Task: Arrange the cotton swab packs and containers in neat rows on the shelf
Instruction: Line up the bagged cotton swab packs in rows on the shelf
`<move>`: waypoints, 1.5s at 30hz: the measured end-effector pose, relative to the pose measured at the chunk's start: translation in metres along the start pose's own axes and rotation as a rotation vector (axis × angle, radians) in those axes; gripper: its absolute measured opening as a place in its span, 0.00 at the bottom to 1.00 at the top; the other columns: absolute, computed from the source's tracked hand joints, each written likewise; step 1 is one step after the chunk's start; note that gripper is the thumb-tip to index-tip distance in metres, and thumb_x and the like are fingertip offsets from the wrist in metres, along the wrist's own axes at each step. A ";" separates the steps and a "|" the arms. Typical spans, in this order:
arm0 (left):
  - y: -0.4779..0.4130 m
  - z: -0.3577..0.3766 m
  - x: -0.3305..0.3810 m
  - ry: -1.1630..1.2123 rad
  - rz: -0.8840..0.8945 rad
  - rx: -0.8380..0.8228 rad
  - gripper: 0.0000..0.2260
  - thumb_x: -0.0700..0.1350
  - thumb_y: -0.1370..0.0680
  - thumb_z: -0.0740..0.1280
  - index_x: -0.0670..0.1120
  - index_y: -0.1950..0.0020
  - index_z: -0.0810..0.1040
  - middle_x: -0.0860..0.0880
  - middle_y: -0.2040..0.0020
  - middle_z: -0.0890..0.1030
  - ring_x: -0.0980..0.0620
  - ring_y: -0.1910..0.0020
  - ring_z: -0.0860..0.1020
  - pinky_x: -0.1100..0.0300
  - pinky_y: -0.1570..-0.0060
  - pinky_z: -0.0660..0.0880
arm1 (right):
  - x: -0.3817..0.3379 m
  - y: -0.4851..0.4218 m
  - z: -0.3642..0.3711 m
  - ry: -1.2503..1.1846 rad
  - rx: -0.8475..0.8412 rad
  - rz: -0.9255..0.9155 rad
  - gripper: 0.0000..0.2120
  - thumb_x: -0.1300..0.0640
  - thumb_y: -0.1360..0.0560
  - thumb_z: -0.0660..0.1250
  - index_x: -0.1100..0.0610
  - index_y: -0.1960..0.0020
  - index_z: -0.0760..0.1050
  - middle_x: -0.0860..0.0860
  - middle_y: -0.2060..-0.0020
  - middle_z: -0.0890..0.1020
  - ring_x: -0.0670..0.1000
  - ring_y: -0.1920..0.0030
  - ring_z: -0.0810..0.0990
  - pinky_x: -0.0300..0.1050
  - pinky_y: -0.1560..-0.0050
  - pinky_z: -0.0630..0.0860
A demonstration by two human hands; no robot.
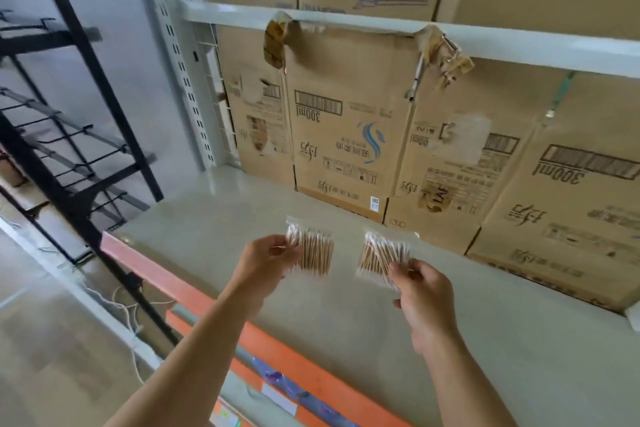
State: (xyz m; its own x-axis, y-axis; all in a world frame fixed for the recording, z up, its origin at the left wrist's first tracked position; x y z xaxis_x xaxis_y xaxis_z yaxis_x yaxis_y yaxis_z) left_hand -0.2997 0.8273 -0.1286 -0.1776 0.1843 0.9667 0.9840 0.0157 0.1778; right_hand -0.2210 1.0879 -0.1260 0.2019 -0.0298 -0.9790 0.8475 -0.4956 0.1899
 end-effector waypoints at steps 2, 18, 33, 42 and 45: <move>-0.021 -0.013 -0.002 -0.016 -0.001 -0.016 0.01 0.41 0.25 0.70 0.46 0.56 0.81 0.48 0.65 0.79 0.50 0.65 0.72 0.55 0.61 0.69 | -0.004 -0.008 0.023 0.016 0.001 -0.007 0.05 0.60 0.25 0.69 0.54 0.59 0.78 0.50 0.64 0.82 0.49 0.64 0.77 0.46 0.61 0.73; -0.200 -0.122 -0.012 -0.207 0.140 -0.163 0.04 0.40 0.24 0.69 0.47 0.52 0.77 0.48 0.59 0.83 0.52 0.69 0.71 0.62 0.70 0.65 | 0.007 -0.047 0.197 0.295 0.184 0.050 0.04 0.55 0.27 0.71 0.56 0.58 0.78 0.49 0.64 0.83 0.51 0.61 0.81 0.45 0.63 0.75; -0.279 -0.127 -0.012 -0.278 0.243 0.000 0.10 0.44 0.27 0.72 0.47 0.46 0.80 0.51 0.56 0.81 0.51 0.57 0.78 0.62 0.58 0.71 | 0.001 -0.121 0.257 0.399 0.150 -0.049 0.03 0.58 0.24 0.68 0.53 0.51 0.78 0.45 0.55 0.83 0.42 0.56 0.80 0.33 0.63 0.69; -0.282 -0.126 -0.006 -0.325 0.316 0.004 0.14 0.45 0.25 0.70 0.46 0.40 0.78 0.53 0.54 0.78 0.53 0.55 0.76 0.64 0.53 0.70 | -0.007 -0.130 0.271 0.499 0.150 -0.113 0.03 0.58 0.23 0.66 0.50 0.53 0.75 0.43 0.59 0.79 0.37 0.61 0.75 0.27 0.65 0.65; -0.282 -0.125 -0.006 -0.349 0.324 0.003 0.14 0.45 0.25 0.70 0.46 0.39 0.78 0.53 0.55 0.77 0.53 0.56 0.76 0.64 0.53 0.70 | -0.008 -0.130 0.276 0.529 0.156 -0.135 0.03 0.58 0.22 0.66 0.51 0.53 0.75 0.44 0.60 0.79 0.39 0.61 0.75 0.27 0.65 0.65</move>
State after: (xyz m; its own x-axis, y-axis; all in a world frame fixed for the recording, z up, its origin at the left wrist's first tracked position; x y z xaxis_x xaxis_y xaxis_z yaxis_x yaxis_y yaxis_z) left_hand -0.5779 0.6990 -0.1613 0.1546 0.4990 0.8527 0.9878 -0.0946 -0.1238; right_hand -0.4686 0.9132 -0.1633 0.3492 0.4616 -0.8155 0.8086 -0.5882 0.0134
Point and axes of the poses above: each hand's wrist, its own y-axis away from the middle knuckle, its own z-axis out of the palm, x = y × z, the point moved 10 cm from there along -y, towards the middle knuckle
